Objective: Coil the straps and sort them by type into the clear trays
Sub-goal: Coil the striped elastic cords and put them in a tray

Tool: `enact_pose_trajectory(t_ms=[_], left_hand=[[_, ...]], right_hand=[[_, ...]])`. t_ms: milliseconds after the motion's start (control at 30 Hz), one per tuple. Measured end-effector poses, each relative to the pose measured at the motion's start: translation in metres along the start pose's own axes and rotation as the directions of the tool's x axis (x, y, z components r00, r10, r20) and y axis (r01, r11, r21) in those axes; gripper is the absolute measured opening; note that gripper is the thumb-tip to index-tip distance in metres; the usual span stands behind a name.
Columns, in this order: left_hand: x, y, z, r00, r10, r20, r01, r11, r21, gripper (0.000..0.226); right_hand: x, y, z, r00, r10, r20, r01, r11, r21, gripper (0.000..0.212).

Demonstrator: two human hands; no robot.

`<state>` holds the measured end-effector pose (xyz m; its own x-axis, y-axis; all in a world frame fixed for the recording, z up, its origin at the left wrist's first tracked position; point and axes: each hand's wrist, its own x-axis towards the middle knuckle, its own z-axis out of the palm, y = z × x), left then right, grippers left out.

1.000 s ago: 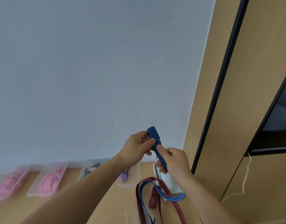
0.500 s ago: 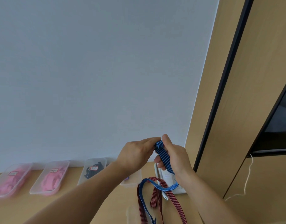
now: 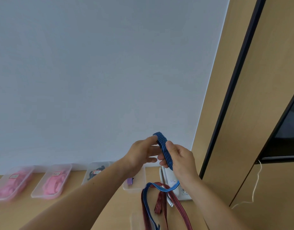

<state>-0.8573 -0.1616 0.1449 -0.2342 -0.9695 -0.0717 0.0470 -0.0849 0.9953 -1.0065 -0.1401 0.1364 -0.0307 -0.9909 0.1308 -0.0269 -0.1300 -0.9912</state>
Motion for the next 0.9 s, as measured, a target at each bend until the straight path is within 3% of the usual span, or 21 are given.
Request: enact_pose_trajectory(t_ms=[67, 267, 433, 600, 700, 767, 900], left_hand=[[-0.002, -0.001, 0.001, 0.997, 0.061, 0.051, -0.058, 0.997, -0.059, 0.037], [0.004, -0.009, 0.002, 0.986, 0.164, -0.033, -0.167, 0.981, -0.101, 0.021], [0.006, -0.01, 0.001, 0.975, 0.187, -0.12, -0.205, 0.967, -0.152, 0.021], [0.003, -0.009, -0.006, 0.944, 0.314, -0.103, -0.292, 0.939, 0.184, 0.026], [0.001, -0.012, -0.01, 0.88, 0.469, -0.08, -0.373, 0.784, 0.496, 0.028], [-0.002, -0.015, -0.013, 0.818, 0.574, 0.024, -0.439, 0.597, 0.672, 0.028], [-0.008, -0.016, -0.016, 0.664, 0.717, 0.212, -0.55, 0.276, 0.789, 0.03]], right_hand=[[-0.001, 0.002, 0.002, 1.0, 0.006, 0.027, -0.005, 1.0, -0.026, 0.034], [-0.003, 0.005, 0.001, 0.995, 0.094, 0.016, -0.092, 0.993, -0.074, 0.044], [-0.005, 0.003, 0.0, 0.992, 0.116, 0.058, -0.113, 0.992, -0.059, 0.045], [-0.006, -0.001, -0.002, 0.99, 0.121, 0.07, -0.121, 0.993, -0.005, 0.043], [-0.006, -0.003, -0.001, 0.992, 0.109, 0.066, -0.109, 0.994, 0.007, 0.045], [-0.005, -0.005, -0.001, 0.991, 0.106, 0.083, -0.108, 0.994, 0.025, 0.05], [-0.006, -0.008, 0.0, 0.988, 0.087, 0.126, -0.093, 0.995, 0.042, 0.06]])
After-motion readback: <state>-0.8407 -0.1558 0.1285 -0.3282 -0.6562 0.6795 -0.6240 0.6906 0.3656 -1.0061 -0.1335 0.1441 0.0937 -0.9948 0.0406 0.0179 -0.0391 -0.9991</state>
